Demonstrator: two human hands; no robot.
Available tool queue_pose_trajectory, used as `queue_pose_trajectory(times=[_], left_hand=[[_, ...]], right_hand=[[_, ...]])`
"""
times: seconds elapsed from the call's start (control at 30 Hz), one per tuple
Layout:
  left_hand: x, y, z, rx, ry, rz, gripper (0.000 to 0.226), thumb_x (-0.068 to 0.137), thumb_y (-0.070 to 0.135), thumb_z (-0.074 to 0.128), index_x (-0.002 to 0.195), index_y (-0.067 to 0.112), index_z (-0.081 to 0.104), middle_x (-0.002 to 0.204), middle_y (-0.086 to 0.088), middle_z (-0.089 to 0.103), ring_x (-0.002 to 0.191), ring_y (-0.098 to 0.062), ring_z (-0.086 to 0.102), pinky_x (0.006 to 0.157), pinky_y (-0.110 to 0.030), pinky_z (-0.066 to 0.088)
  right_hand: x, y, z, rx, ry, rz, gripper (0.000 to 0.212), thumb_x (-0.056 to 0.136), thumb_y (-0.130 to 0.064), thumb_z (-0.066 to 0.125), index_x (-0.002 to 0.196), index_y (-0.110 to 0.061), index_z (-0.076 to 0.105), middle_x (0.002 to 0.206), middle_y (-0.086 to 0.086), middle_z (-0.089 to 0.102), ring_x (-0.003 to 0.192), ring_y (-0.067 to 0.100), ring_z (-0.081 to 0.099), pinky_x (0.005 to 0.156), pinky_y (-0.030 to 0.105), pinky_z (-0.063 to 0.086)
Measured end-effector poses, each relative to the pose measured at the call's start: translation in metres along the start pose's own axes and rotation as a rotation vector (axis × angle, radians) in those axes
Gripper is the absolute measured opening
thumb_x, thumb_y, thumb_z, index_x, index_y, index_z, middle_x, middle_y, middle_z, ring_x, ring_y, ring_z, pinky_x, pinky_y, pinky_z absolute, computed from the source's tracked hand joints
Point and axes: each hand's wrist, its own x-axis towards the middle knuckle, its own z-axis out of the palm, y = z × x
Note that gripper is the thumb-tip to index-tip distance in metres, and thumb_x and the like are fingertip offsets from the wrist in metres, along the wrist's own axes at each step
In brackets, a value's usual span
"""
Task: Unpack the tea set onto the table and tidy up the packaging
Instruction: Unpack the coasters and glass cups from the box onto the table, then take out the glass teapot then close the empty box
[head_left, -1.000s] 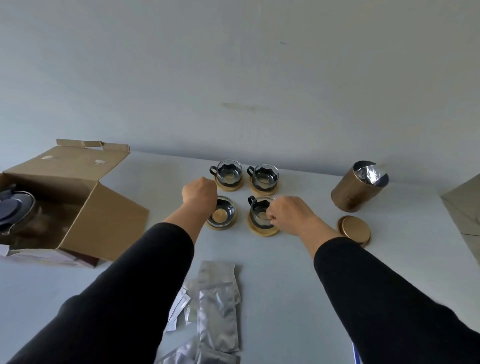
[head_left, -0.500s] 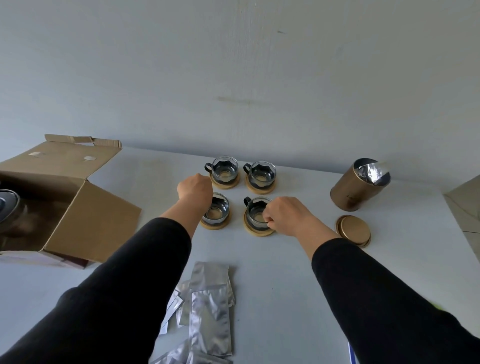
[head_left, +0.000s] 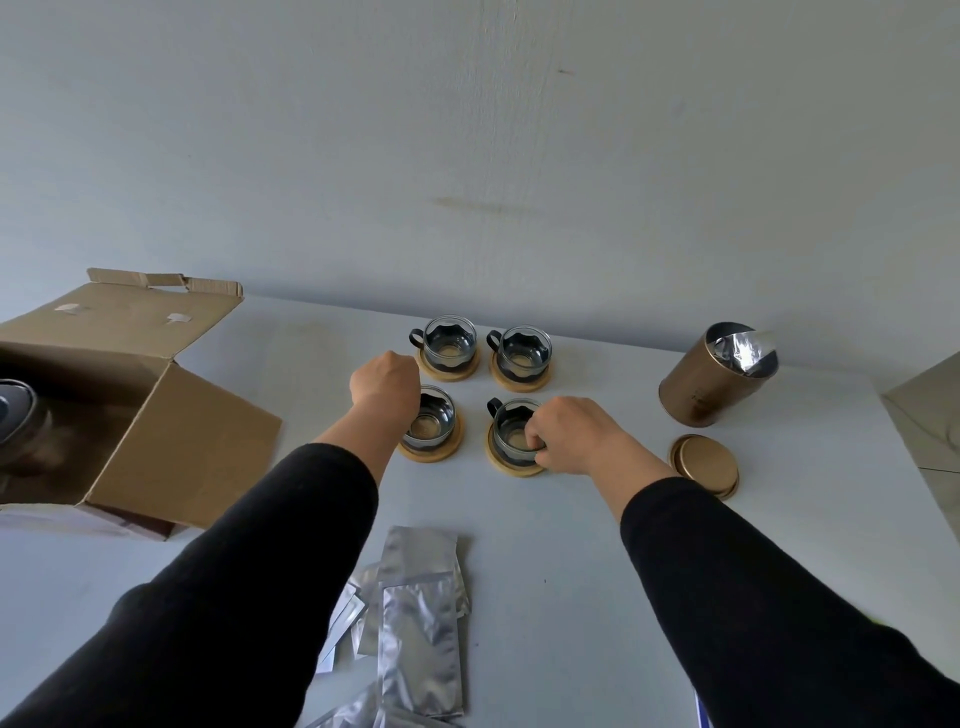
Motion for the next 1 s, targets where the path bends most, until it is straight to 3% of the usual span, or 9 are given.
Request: queue_pose_trajectory(times=[0.2,0.4,0.5,0.6,0.67,0.83,1.0], left_hand=[[-0.004,-0.007,-0.005,-0.016,0.025,-0.023,0.018,0.098,0.017,0.049,0.099,0.008,0.064,0.073,-0.002,0.047,0.074,-0.022,0.051,0.061,-0.027,0.041],[-0.021,-0.033,-0.031,-0.05,0.092,-0.04,0.031,0.1,0.03,0.043,0.104,0.008,0.063,0.101,-0.008,0.062,0.095,-0.027,0.063,0.065,-0.028,0.042],[-0.034,-0.059,-0.046,-0.05,0.129,-0.065,0.032,0.101,0.031,0.041,0.104,0.008,0.063,0.104,-0.009,0.063,0.095,-0.027,0.063,0.065,-0.029,0.041],[-0.051,-0.095,-0.062,-0.05,0.17,-0.088,0.033,0.101,0.03,0.041,0.108,0.007,0.063,0.107,-0.009,0.062,0.099,-0.028,0.062,0.068,-0.03,0.041],[-0.062,-0.124,-0.074,-0.045,0.196,-0.108,0.033,0.101,0.031,0.041,0.112,0.008,0.062,0.114,-0.01,0.06,0.106,-0.028,0.06,0.071,-0.03,0.04],[-0.094,-0.214,-0.099,-0.033,0.286,-0.12,0.036,0.1,0.034,0.041,0.118,0.009,0.06,0.117,-0.01,0.059,0.105,-0.027,0.06,0.071,-0.03,0.041],[-0.127,-0.318,-0.107,-0.074,0.32,-0.208,0.033,0.098,0.03,0.044,0.109,0.006,0.064,0.106,-0.012,0.063,0.097,-0.029,0.062,0.071,-0.032,0.045]], right_hand=[[0.003,-0.006,-0.015,0.026,0.032,0.019,0.031,0.087,-0.026,0.056,0.116,-0.02,0.065,0.119,0.0,0.064,0.11,0.023,0.059,0.087,0.032,0.048],[0.004,-0.026,-0.05,0.085,0.13,0.049,0.035,0.089,-0.032,0.055,0.12,-0.019,0.063,0.123,0.003,0.062,0.113,0.024,0.058,0.089,0.033,0.047],[0.002,-0.048,-0.074,0.104,0.191,0.054,0.032,0.088,-0.03,0.055,0.115,-0.018,0.065,0.118,0.003,0.063,0.108,0.026,0.059,0.088,0.033,0.048],[0.001,-0.08,-0.097,0.117,0.253,0.065,0.026,0.085,-0.03,0.055,0.101,-0.014,0.069,0.102,0.006,0.068,0.094,0.028,0.064,0.08,0.036,0.054],[0.002,-0.107,-0.113,0.118,0.286,0.066,0.024,0.085,-0.029,0.055,0.098,-0.014,0.069,0.1,0.006,0.068,0.093,0.027,0.063,0.076,0.032,0.051],[0.004,-0.19,-0.147,0.161,0.352,0.056,0.031,0.089,-0.031,0.055,0.115,-0.018,0.066,0.117,0.002,0.064,0.108,0.023,0.058,0.084,0.029,0.044],[0.021,-0.292,-0.165,0.222,0.361,-0.005,0.034,0.089,-0.029,0.056,0.119,-0.018,0.064,0.117,0.004,0.064,0.108,0.023,0.059,0.083,0.028,0.043]])
